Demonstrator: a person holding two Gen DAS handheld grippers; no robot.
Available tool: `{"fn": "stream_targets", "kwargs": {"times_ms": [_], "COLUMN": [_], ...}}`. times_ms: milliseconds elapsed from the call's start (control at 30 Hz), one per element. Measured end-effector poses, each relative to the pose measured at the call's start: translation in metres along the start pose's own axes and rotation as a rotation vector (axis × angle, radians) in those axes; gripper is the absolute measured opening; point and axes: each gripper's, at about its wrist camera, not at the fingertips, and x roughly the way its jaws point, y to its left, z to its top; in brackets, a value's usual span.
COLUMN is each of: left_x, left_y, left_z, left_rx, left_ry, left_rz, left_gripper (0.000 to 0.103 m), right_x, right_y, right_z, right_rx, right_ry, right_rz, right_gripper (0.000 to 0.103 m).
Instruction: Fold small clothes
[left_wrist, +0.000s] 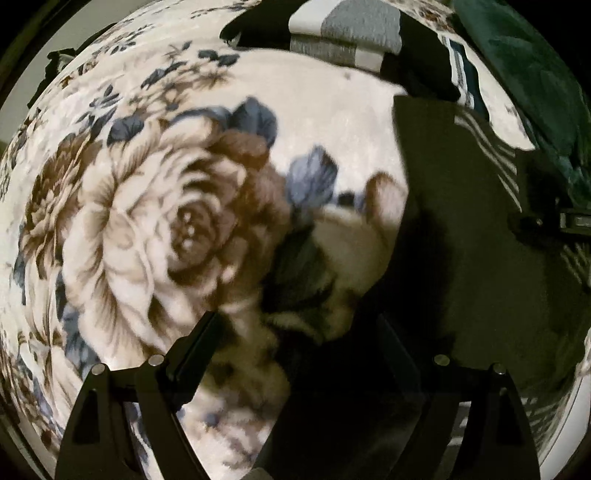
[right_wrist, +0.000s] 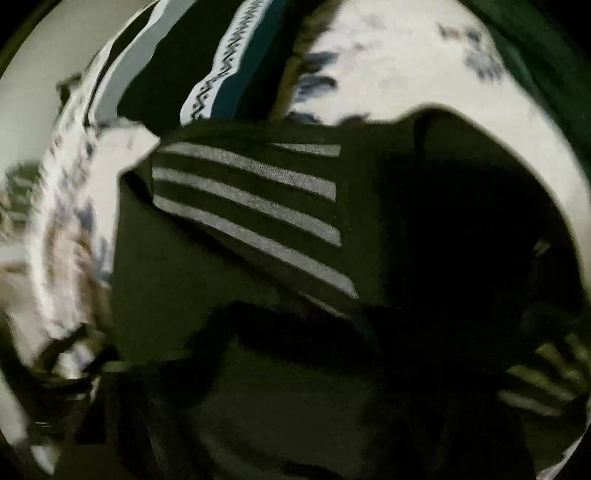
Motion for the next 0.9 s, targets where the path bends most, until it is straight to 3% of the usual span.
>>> {"fn": "stream_targets", "kwargs": {"times_ms": [33, 200, 367, 400, 467, 533, 600, 667, 800, 900], "left_x": [0.0, 0.003, 0.004, 0.003, -0.003, -0.016, -0.032, -0.046, -0.075, -0.096], "left_y": [0.001, 0.0, -0.003, -0.003, -0.001, 0.004, 0.003, -0.002, -0.033, -0.071], "left_z": [-0.003, -0.003, -0.002, -0.001, 0.003, 0.009, 0.009, 0.006, -0.019, -0.055], "left_rx": [-0.001, 0.006, 0.012, 0.014, 0.013, 0.022, 0.036, 0.06, 0.165, 0.261], "left_ry": [0.001, -0.007, -0.005, -0.004, -0.01, -0.035, -0.064, -0.078, -0.078, -0.035], "left_rz": [-0.001, 0.003, 0.002, 0.003, -0.004, 0.004, -0.006, -0.02, -0.049, -0.093], "left_gripper": [0.085, 0.085, 0.085, 0.085, 0.085, 0.085, 0.085, 0.085, 0.085, 0.085], "right_x": [-0.003, -0.023, -0.002, -0.003, -0.014, -0.039, -0.069, -0.094, -0.13, -0.16], "right_y": [0.002, -0.016, -0.016, -0.019, -0.029, -0.046, -0.066, -0.082, -0.102, -0.129], "right_z": [0.001, 0.002, 0.011, 0.014, 0.012, -0.005, -0.04, -0.086, -0.201, -0.28], "right_rx": [0.004, 0.108, 0.132, 0.158, 0.222, 0.305, 0.386, 0.459, 0.603, 0.692], "right_ry": [-0.018, -0.116, -0.03, -0.019, -0.017, -0.064, -0.097, -0.107, -0.041, 0.008], "right_rz": [-0.005, -0.028, -0.058, -0.027, 0.026, 0.098, 0.154, 0.165, 0.12, 0.089], "right_gripper": [0.005, 0.005, 0.005, 0.01, 0.04, 0.053, 0.055, 0.065, 0.065, 0.065]}}
